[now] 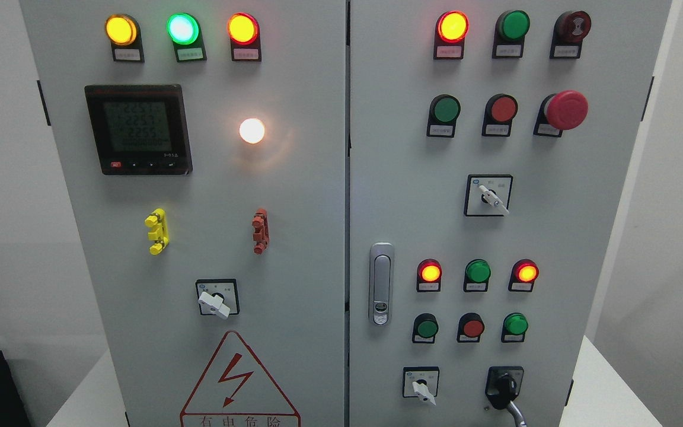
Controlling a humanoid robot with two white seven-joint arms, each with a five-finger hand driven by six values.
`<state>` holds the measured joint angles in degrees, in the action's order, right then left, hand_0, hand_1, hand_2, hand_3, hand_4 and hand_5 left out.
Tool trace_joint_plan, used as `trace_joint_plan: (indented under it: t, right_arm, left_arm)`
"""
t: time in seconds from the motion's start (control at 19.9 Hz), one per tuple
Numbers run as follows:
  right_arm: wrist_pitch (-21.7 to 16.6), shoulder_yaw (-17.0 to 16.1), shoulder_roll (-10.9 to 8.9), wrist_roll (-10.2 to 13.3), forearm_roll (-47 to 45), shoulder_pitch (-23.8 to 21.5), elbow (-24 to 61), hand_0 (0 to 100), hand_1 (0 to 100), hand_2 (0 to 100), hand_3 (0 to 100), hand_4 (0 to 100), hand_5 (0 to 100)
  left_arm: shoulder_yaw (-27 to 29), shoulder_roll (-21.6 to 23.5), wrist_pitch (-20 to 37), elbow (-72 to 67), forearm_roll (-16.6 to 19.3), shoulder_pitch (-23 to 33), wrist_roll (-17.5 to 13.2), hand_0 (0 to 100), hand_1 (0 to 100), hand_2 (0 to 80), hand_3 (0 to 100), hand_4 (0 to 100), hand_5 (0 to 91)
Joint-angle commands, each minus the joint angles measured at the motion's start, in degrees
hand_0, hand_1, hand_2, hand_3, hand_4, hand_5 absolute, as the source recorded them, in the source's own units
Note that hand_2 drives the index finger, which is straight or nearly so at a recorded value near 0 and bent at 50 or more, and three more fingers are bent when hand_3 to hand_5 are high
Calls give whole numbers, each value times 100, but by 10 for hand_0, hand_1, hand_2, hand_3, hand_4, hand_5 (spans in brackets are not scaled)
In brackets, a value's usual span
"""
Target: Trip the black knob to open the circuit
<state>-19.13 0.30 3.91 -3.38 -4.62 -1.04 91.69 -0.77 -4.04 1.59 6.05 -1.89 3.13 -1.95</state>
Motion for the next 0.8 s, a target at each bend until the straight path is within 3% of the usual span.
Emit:
trace_joint_plan:
  t: [0.0,0.75]
  right_arm:
    - [-73,163,-13,-75,14,121,253,777,668,0,924,842,830]
    - [-73,277,-13,-40,14,157,315,778,667,0,925,842,830]
  left_arm:
    - [7,-9,-1,1,-14,-14,1,120,389,0,0,0,0]
    - [7,-9,8,1,-14,-23,1,120,389,0,0,0,0]
